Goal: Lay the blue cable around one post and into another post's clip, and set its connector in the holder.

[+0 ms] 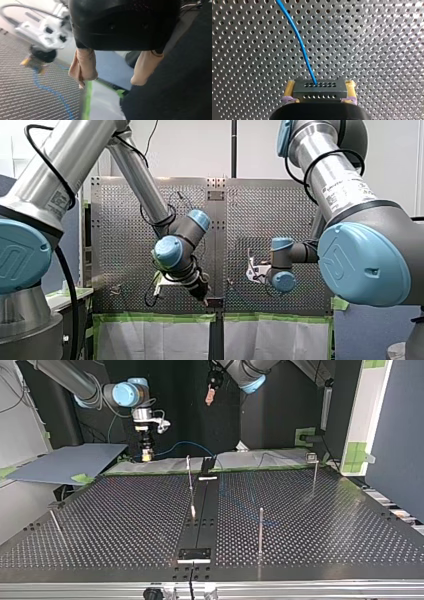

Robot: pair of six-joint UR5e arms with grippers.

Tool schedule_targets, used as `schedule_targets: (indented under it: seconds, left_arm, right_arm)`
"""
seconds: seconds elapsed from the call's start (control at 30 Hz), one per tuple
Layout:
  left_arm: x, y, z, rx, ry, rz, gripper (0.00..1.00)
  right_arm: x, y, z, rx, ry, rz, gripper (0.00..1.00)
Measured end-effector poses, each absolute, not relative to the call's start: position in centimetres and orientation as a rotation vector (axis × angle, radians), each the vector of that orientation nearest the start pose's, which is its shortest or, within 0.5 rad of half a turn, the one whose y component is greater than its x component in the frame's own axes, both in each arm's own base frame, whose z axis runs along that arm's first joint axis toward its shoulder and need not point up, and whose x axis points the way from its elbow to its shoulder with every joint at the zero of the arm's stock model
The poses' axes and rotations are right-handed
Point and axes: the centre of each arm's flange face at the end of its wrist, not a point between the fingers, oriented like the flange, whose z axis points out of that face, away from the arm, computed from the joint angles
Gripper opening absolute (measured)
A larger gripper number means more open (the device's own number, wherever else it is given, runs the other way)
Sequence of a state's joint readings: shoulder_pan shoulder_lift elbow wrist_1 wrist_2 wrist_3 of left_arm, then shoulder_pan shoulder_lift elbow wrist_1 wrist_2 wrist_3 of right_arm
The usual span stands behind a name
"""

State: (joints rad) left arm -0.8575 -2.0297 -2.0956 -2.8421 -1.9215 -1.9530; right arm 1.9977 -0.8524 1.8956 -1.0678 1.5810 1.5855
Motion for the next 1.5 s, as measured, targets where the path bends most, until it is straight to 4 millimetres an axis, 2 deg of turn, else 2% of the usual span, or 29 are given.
schedule_targets:
  seconds: [0.1,0.23,0.37,0.5,0.73,1.07,1.2,1.33,1.5]
  left_arm:
    - [18.1,-37.6,6.6,0.363,2.212,-0.293,1.0]
    - [16.9,-38.4,5.2,0.392,2.207,-0.315,1.0]
    - [16.5,-39.8,4.4,0.411,2.182,-0.342,1.0]
    - [17.2,-41.2,3.7,0.408,2.156,-0.365,1.0]
    - [20.0,-42.7,2.2,0.349,2.112,-0.375,1.0]
    - [24.2,-41.6,-1.1,0.265,2.105,-0.378,1.0]
    - [26.5,-41.2,-1.1,0.21,2.07,-0.383,1.0]
    - [28.7,-41.8,-0.6,0.179,2.017,-0.401,1.0]
    - [30.1,-42.7,0.0,0.155,1.968,-0.433,1.0]
  right_arm:
    - [36.5,-46.9,4.6,1.49,-0.975,1.541,0.0]
    - [37.0,-46.5,4.6,1.498,-0.968,1.549,0.0]
    - [37.4,-46.1,4.6,1.505,-0.962,1.555,0.0]
    - [37.8,-45.8,4.6,1.511,-0.957,1.562,0.0]
    - [38.3,-45.4,4.6,1.518,-0.951,1.569,0.0]
    - [38.9,-44.8,4.6,1.53,-0.943,1.578,0.0]
    - [39.2,-44.6,4.6,1.535,-0.94,1.581,0.0]
    - [39.3,-44.5,4.6,1.537,-0.94,1.584,0.0]
    - [39.4,-44.4,4.6,1.537,-0.94,1.585,0.0]
